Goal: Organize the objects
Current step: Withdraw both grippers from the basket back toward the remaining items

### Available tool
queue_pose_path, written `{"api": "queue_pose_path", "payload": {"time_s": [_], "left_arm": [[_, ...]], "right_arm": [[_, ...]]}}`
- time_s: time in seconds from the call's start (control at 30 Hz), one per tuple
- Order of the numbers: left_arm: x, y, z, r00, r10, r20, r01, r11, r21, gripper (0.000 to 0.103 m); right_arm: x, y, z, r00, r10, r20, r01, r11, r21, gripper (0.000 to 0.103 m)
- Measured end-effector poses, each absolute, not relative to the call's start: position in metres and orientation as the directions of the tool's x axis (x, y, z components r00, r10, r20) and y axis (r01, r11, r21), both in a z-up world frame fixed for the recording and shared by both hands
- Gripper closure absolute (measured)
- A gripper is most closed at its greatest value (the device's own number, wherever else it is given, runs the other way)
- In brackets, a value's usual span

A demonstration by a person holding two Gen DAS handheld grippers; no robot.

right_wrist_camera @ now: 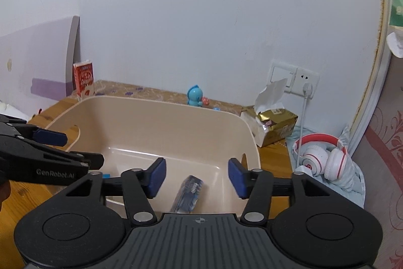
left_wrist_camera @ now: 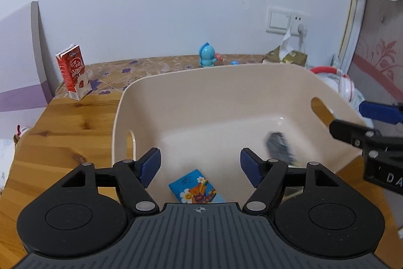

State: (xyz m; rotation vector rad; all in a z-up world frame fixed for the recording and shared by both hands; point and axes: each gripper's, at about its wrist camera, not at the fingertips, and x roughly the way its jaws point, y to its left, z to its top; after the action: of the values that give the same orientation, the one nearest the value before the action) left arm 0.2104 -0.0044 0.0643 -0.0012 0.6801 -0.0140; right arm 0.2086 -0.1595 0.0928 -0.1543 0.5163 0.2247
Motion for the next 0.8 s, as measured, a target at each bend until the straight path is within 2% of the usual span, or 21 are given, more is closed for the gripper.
{"api": "queue_pose_path", "payload": {"time_s": [0.1, 0.37, 0.43, 0.47, 0.8], "left_arm": [[0.197, -0.003, 0.073, 0.788, -0.017, -0.615, 0.017, 1.0, -0.006, 0.031], [0.159, -0.001, 0.084, 0.815, -0.012, -0.58, 0.035, 0.999, 0.029, 0.029], [0.151, -0.001, 0.085, 0.817, -0.013, -0.576, 0.04, 0.999, 0.035, 0.029], [0.146, -0.001, 0.085, 0.819, -0.014, -0.573, 0.042, 0.998, 0.036, 0.029], [0.115, 0.0, 0.064, 0.808, -0.017, -0.589, 0.059, 0.997, 0.053, 0.027]], "right_arm": [[0.197, -0.161, 0.096, 0.859, 0.173, -0.481, -0.237, 0.969, -0.074, 0.032], [0.165, -0.168, 0.094, 0.868, 0.175, -0.464, -0.215, 0.976, -0.034, 0.022], [0.157, -0.169, 0.092, 0.867, 0.181, -0.465, -0.217, 0.976, -0.025, 0.012], [0.152, -0.169, 0.09, 0.868, 0.182, -0.463, -0.217, 0.976, -0.023, 0.01], [0.115, -0.17, 0.068, 0.854, 0.167, -0.493, -0.199, 0.98, -0.011, 0.002]]}}
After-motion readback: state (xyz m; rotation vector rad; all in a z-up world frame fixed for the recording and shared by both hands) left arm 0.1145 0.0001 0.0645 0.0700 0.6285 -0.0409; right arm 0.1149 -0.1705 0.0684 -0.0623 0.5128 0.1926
